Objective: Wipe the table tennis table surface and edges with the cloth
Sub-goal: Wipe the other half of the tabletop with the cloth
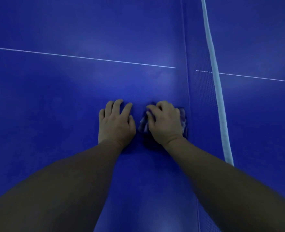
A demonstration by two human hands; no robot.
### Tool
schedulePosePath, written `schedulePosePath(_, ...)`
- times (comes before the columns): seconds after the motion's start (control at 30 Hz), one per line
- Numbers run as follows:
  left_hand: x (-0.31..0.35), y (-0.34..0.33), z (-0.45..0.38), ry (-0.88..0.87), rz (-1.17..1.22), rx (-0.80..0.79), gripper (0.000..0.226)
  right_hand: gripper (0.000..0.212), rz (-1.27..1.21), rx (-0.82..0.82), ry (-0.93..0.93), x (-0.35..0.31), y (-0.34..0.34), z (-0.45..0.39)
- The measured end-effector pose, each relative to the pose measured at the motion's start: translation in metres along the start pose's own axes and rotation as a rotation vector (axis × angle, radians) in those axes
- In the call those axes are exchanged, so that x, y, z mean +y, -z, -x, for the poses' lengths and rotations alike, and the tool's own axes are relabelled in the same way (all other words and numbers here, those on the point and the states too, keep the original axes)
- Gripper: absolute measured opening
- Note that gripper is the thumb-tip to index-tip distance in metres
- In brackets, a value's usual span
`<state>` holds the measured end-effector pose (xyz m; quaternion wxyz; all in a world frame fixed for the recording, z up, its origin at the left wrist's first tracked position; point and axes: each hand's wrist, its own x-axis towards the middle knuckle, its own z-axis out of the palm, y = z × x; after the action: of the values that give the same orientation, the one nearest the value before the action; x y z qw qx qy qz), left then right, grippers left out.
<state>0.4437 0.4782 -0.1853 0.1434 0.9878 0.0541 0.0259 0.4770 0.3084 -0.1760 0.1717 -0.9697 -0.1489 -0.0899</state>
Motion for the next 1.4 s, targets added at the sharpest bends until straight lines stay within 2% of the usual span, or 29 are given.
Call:
schedulePosePath(0.07,0.000,0.000,0.001,0.003,0.013,-0.011,0.048,0.025,0.062,0.002,-0.194,-0.002,-0.004,-0.018)
schedulePosePath(0.1,0.000,0.000,0.002,0.007,0.018,-0.011,0.048,0.025,0.072,-0.008,-0.225,-0.005,-0.004,-0.026)
schedulePosePath(0.17,0.000,-0.001,0.001,0.010,0.028,-0.009,0.048,0.024,0.037,-0.046,-0.111,-0.006,-0.001,-0.029)
schedulePosePath(0.27,0.002,0.000,0.000,0.023,0.048,-0.021,0.049,0.024,-0.039,-0.142,0.219,0.010,0.009,-0.003)
schedulePosePath(0.3,0.002,0.000,0.000,0.029,0.051,-0.025,0.049,0.025,-0.023,-0.132,0.203,0.018,0.013,0.007)
schedulePosePath(0.43,0.000,0.001,0.003,0.028,0.039,-0.025,0.049,0.025,0.103,0.023,-0.322,0.037,0.007,-0.019)
schedulePosePath(0.5,0.000,0.001,0.002,0.032,0.040,-0.042,0.050,0.030,0.112,0.000,-0.426,0.031,-0.004,-0.058)
schedulePosePath(0.57,0.001,0.000,0.002,0.042,0.031,-0.053,0.050,0.030,0.099,-0.042,-0.355,0.021,-0.010,-0.085)
schedulePosePath(0.7,0.004,0.002,0.000,0.068,0.052,-0.042,0.051,0.022,-0.011,-0.096,0.080,0.015,-0.005,-0.063)
schedulePosePath(0.73,0.003,0.002,0.001,0.078,0.050,-0.042,0.051,0.022,-0.029,-0.098,0.134,0.016,-0.004,-0.054)
schedulePosePath(0.77,0.003,0.002,0.001,0.081,0.045,-0.048,0.051,0.022,-0.017,-0.085,0.104,0.019,-0.006,-0.054)
schedulePosePath(0.8,0.002,0.003,0.002,0.078,0.041,-0.055,0.052,0.023,0.022,-0.044,-0.018,0.021,-0.009,-0.062)
schedulePosePath(0.9,0.000,0.002,0.001,0.066,0.007,-0.072,0.054,0.030,0.124,0.096,-0.508,0.024,-0.025,-0.110)
schedulePosePath(0.97,0.001,0.002,0.001,0.061,0.000,-0.080,0.056,0.033,0.097,0.095,-0.583,0.026,-0.030,-0.137)
schedulePosePath(1.03,0.002,0.003,0.001,0.058,0.011,-0.089,0.058,0.033,0.094,0.014,-0.469,0.027,-0.030,-0.152)
schedulePosePath(1.17,0.003,0.003,0.001,0.065,0.032,-0.079,0.053,0.027,-0.004,-0.187,-0.010,0.015,-0.021,-0.142)
schedulePosePath(1.23,0.003,0.003,0.001,0.062,0.043,-0.071,0.052,0.023,-0.079,-0.216,0.163,0.012,-0.016,-0.113)
schedulePosePath(1.27,0.003,0.003,0.001,0.058,0.045,-0.066,0.051,0.023,-0.089,-0.183,0.182,0.017,-0.015,-0.098)
schedulePosePath(1.3,0.002,0.003,0.001,0.055,0.047,-0.065,0.051,0.023,-0.066,-0.128,0.133,0.024,-0.015,-0.090)
schedulePosePath(1.4,0.001,0.003,0.001,0.062,0.043,-0.092,0.051,0.028,0.075,0.015,-0.265,0.037,-0.020,-0.113)
